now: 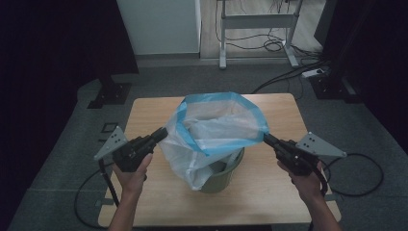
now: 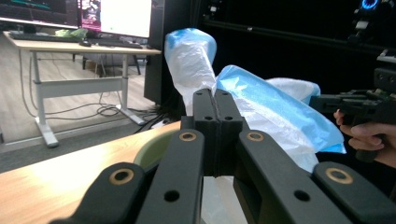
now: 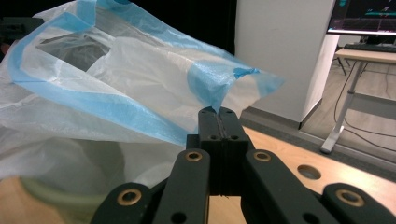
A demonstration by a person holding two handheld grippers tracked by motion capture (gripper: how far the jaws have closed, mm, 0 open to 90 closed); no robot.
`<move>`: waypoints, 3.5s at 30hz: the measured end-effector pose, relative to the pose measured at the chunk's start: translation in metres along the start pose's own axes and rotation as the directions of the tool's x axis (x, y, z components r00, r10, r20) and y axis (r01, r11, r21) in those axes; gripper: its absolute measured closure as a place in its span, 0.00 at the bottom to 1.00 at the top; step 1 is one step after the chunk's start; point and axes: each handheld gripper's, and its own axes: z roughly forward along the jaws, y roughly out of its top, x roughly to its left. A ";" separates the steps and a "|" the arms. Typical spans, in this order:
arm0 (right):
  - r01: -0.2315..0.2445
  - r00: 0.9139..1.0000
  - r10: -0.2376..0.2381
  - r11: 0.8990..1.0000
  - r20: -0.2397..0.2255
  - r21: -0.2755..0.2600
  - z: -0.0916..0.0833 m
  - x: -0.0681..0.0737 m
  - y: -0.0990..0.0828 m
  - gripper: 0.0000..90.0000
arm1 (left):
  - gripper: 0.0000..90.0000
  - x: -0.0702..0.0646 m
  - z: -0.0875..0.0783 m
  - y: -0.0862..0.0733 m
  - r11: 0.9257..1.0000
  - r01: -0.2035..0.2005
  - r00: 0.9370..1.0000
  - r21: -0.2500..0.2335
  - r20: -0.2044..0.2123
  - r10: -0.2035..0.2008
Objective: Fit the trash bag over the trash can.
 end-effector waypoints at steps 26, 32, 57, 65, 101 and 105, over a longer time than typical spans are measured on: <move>-0.048 0.999 0.047 0.998 0.020 0.036 0.006 0.001 -0.022 0.99 | 0.99 0.016 0.013 -0.023 0.998 0.037 0.999 0.044 0.016 -0.038; -0.102 0.994 0.103 0.993 -0.022 0.063 -0.003 0.010 -0.053 0.99 | 0.99 0.014 0.000 -0.044 0.997 0.072 0.996 0.039 0.043 -0.074; -0.141 0.974 0.178 0.960 -0.139 0.243 0.010 0.034 -0.116 0.99 | 0.99 0.010 -0.024 -0.111 0.987 0.093 0.985 0.129 0.130 -0.110; -0.149 0.978 0.181 0.955 -0.108 0.256 0.017 0.030 -0.119 0.99 | 0.91 0.018 -0.019 -0.117 0.979 0.121 0.989 0.162 0.066 -0.134; -0.056 0.989 0.084 0.974 -0.118 0.220 0.016 0.032 -0.096 0.93 | 0.79 0.043 0.056 -0.016 0.940 -0.058 0.989 0.335 0.145 0.010; -0.008 0.988 0.039 0.980 -0.150 0.199 0.012 0.033 -0.089 0.74 | 0.95 0.045 0.051 -0.015 0.955 -0.025 0.996 0.296 0.090 -0.002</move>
